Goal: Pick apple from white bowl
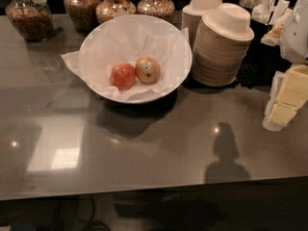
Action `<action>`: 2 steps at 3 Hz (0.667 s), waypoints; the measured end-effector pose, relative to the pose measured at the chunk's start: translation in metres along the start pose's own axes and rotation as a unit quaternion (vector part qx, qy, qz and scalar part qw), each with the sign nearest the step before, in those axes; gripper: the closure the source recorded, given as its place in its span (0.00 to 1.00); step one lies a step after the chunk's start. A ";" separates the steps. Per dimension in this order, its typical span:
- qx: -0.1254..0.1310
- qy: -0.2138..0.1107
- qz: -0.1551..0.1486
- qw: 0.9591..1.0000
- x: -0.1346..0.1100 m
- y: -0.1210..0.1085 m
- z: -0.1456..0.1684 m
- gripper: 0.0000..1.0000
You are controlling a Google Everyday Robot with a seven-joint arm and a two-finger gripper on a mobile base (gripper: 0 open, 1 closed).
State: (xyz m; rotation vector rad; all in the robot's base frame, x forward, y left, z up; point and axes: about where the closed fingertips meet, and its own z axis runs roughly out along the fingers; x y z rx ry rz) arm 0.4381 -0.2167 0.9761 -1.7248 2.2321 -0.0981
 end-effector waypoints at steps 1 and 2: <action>0.000 0.000 0.000 1.000 0.000 0.000 0.000 0.00; 0.011 -0.014 -0.011 1.000 -0.013 -0.007 0.000 0.00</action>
Offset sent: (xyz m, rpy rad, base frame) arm 0.0211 0.0242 0.0043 0.0348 -0.0487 0.0560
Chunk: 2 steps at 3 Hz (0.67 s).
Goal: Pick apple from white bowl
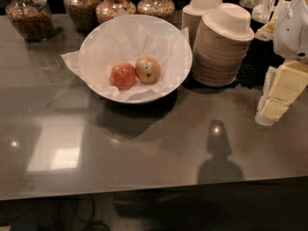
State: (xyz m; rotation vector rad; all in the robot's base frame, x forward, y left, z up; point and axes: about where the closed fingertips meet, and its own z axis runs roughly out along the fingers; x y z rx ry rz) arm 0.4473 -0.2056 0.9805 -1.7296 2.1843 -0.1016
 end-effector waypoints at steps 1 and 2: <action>0.004 -0.032 -0.043 0.999 -0.051 -0.018 0.010 0.00; 0.013 -0.066 -0.091 0.994 -0.103 -0.031 0.008 0.00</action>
Offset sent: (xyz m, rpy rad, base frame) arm 0.0760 0.1414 0.0392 0.0928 -0.1265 0.3171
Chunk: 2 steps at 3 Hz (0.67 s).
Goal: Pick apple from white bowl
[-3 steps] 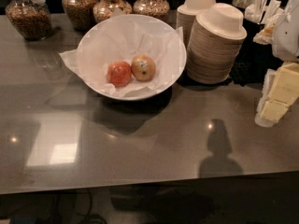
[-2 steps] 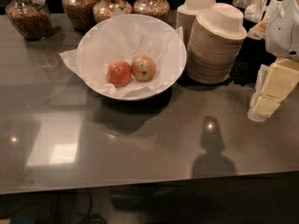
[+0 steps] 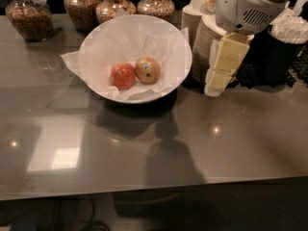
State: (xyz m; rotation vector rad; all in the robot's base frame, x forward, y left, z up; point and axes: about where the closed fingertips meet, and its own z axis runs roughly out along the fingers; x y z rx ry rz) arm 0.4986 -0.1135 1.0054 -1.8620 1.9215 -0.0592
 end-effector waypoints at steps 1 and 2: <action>0.000 0.000 0.000 1.000 0.000 0.000 0.000 0.00; 0.008 -0.016 0.002 1.000 -0.004 -0.011 0.007 0.00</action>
Offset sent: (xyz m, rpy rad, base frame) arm 0.0507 0.0145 -0.0099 0.1153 -0.0503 0.0089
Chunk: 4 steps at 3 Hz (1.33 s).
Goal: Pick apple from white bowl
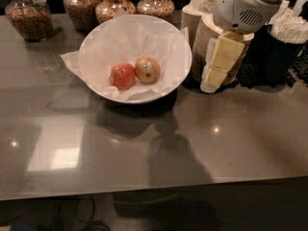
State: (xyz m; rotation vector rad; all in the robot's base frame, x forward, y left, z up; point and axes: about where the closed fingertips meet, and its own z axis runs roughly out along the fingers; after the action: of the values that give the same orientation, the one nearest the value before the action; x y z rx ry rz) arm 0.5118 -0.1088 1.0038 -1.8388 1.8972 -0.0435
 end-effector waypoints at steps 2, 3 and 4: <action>-0.040 -0.104 -0.006 0.994 -0.037 -0.044 0.055 0.00; -0.072 -0.146 0.008 0.987 -0.043 -0.055 0.079 0.00; -0.091 -0.167 0.014 0.982 -0.047 -0.060 0.094 0.15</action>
Offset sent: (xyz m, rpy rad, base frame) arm 0.0988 0.0703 -0.0381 0.3306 0.1366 0.1662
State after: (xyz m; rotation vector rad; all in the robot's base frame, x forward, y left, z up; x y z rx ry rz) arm 0.6003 -0.0402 0.9578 -1.8016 1.7337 0.4358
